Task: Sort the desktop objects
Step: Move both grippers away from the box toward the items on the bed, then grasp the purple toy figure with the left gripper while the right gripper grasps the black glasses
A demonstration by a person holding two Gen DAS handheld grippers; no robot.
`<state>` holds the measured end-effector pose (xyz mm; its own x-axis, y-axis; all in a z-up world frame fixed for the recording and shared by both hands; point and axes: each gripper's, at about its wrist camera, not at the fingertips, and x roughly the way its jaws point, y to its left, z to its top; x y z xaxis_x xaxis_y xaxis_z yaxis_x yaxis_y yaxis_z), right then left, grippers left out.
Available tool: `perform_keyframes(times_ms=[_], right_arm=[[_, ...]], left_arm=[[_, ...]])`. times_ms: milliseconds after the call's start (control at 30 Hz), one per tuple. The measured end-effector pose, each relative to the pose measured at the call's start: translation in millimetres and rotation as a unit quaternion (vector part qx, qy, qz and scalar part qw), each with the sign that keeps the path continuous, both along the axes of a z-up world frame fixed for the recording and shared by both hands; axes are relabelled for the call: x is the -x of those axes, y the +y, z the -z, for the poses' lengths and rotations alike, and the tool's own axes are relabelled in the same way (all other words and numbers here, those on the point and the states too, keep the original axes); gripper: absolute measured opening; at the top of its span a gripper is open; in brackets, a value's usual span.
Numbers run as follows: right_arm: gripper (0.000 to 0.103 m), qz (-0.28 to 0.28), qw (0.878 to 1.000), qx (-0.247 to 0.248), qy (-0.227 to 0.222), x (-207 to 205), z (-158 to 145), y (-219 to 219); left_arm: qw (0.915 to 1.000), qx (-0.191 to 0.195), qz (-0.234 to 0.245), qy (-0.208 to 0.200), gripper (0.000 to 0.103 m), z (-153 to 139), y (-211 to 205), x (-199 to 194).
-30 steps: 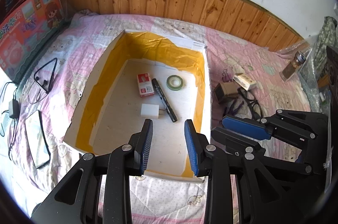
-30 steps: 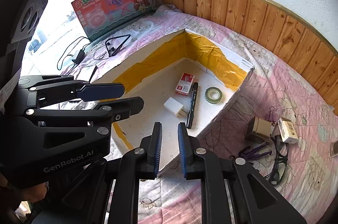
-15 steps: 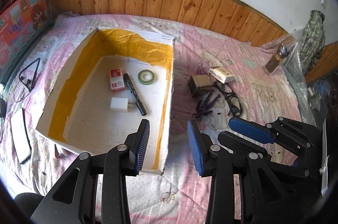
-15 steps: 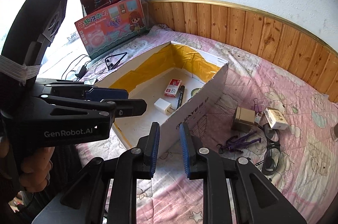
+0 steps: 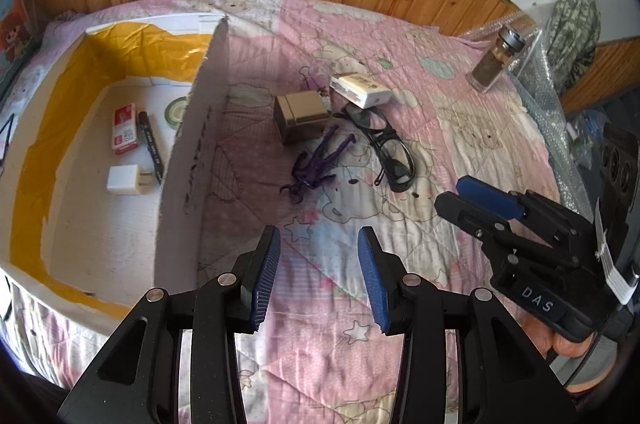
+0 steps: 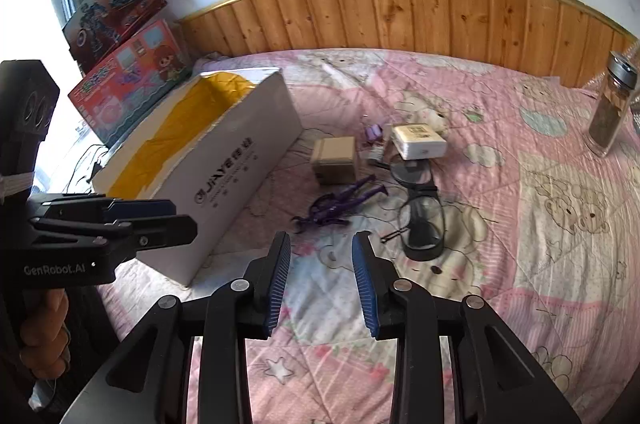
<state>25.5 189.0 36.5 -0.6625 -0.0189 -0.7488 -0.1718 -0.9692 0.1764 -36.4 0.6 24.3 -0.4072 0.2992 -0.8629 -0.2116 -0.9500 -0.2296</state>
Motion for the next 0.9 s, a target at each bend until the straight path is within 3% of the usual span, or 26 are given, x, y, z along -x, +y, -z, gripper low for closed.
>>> perform_keyframes(times_ms=[133, 233, 400, 600, 733, 833, 900], right_arm=[[0.043, 0.028, 0.999, 0.017, -0.035, 9, 17, 36], [0.045, 0.027, 0.997, 0.008, -0.066, 25, 30, 53], [0.057, 0.002, 0.995, -0.004, -0.096, 60, 48, 70], [0.061, -0.004, 0.992, -0.015, -0.129, 106, 79, 87], [0.061, 0.001, 0.989, -0.019, -0.144, 118, 103, 98], [0.060, 0.001, 0.991, 0.009, -0.132, 119, 113, 110], [0.049, -0.006, 0.992, -0.001, -0.126, 121, 113, 111]], left_arm=[[0.9998, 0.001, 0.003, -0.019, 0.043, 20, 17, 22], [0.9997, 0.018, 0.007, -0.018, 0.043, 34, 28, 41], [0.9985, 0.050, 0.014, -0.016, 0.043, 59, 45, 76], [0.9963, 0.078, 0.030, -0.023, 0.043, 90, 63, 108], [0.9952, 0.087, 0.028, -0.034, 0.043, 111, 71, 121], [0.9955, 0.084, 0.024, -0.037, 0.048, 120, 72, 127], [0.9966, 0.076, 0.020, -0.024, 0.049, 120, 71, 127]])
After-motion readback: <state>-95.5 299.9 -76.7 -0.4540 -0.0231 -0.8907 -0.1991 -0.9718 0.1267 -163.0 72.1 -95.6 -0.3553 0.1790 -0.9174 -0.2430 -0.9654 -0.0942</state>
